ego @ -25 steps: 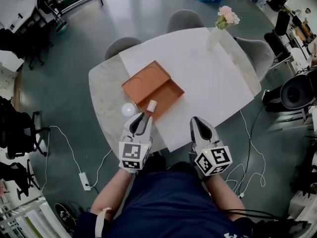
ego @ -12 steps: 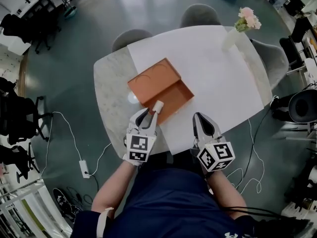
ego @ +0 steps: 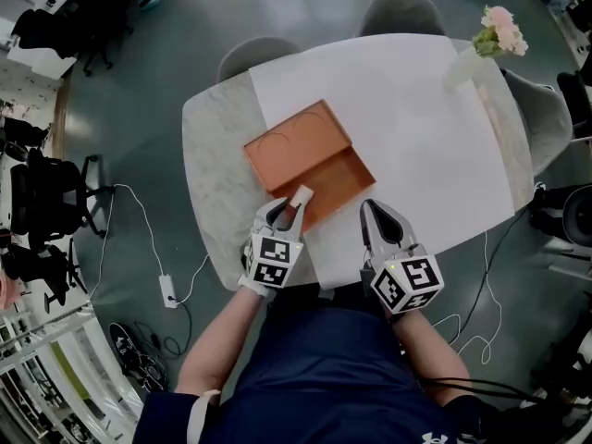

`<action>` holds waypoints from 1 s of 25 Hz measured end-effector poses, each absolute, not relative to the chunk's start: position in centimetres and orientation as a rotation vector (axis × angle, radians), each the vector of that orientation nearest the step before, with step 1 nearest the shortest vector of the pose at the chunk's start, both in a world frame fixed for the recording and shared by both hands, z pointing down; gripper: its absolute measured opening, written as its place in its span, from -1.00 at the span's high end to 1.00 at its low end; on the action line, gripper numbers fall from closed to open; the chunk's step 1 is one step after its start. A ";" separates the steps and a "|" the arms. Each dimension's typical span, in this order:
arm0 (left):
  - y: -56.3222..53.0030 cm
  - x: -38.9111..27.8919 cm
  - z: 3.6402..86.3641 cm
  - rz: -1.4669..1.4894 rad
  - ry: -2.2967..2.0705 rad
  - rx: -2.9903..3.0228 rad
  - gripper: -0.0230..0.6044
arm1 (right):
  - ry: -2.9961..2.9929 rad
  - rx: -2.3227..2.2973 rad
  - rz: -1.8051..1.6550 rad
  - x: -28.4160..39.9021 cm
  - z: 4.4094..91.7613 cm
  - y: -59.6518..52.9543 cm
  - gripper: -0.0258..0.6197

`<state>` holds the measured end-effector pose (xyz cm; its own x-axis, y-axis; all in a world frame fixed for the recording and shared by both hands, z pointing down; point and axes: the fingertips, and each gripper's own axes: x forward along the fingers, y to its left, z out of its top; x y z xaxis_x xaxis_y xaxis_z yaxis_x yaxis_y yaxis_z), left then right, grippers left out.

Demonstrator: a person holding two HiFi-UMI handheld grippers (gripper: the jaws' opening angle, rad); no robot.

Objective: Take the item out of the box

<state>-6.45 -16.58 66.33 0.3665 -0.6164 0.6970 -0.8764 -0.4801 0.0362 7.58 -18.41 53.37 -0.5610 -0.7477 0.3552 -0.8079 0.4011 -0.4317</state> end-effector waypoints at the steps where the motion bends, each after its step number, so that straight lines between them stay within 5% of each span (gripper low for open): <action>1: -16.7 -6.3 67.1 0.897 -1.288 2.212 0.59 | -2.536 1.408 0.885 7.7 53.9 -18.7 0.92; 10: -16.8 -4.9 72.7 1.205 -1.098 2.041 0.41 | -2.493 1.398 0.962 9.8 56.7 -20.3 0.92; 25: -17.1 -5.9 76.3 1.592 -0.989 1.939 0.41 | -2.506 1.377 0.971 10.1 56.8 -20.4 0.92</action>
<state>-5.90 -17.08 76.32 0.0807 -0.2473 0.9656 -0.7558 -0.6468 -0.1025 10.06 -20.42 56.84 -0.5782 -0.7152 0.3927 -0.7930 0.3796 -0.4765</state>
